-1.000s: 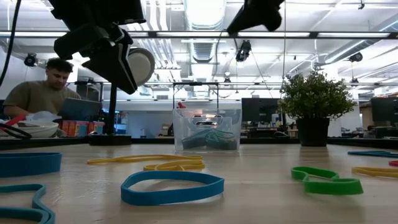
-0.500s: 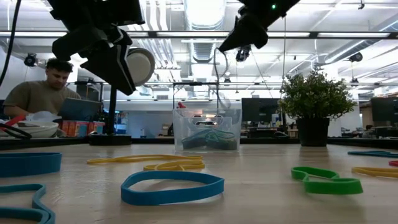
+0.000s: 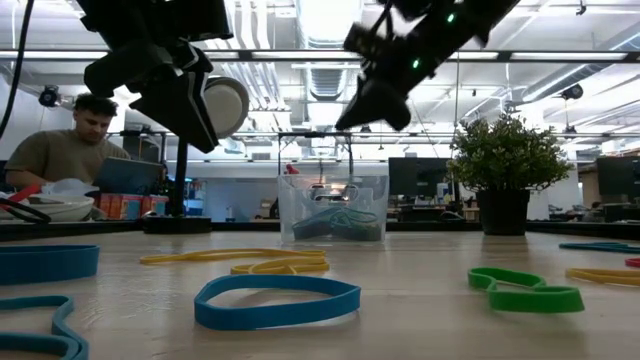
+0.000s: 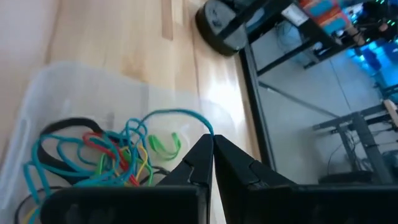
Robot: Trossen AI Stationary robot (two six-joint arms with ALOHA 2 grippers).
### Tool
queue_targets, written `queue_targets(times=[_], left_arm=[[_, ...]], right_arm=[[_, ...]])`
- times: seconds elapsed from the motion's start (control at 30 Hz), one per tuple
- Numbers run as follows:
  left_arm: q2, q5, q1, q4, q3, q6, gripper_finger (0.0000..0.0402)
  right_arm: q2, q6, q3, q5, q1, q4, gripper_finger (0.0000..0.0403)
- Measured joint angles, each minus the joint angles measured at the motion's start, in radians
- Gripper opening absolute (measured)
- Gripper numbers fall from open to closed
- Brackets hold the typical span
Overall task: Pick and place rubber bands into bin
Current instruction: Put blue rubberband into the transparent bin
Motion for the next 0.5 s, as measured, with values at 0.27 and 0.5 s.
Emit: queue_targets(times=[0.27,0.5], left_arm=[[0.000,0.000,0.000,0.000,0.000,0.000,0.0094],[0.000,0.000,0.000,0.000,0.000,0.000,0.0094]], right_arm=[[0.079,0.028,0.006,-0.001,-0.024,-0.019,0.0009],[0.068,0.065,0.006,-0.121,-0.028,-0.092,0.0033]])
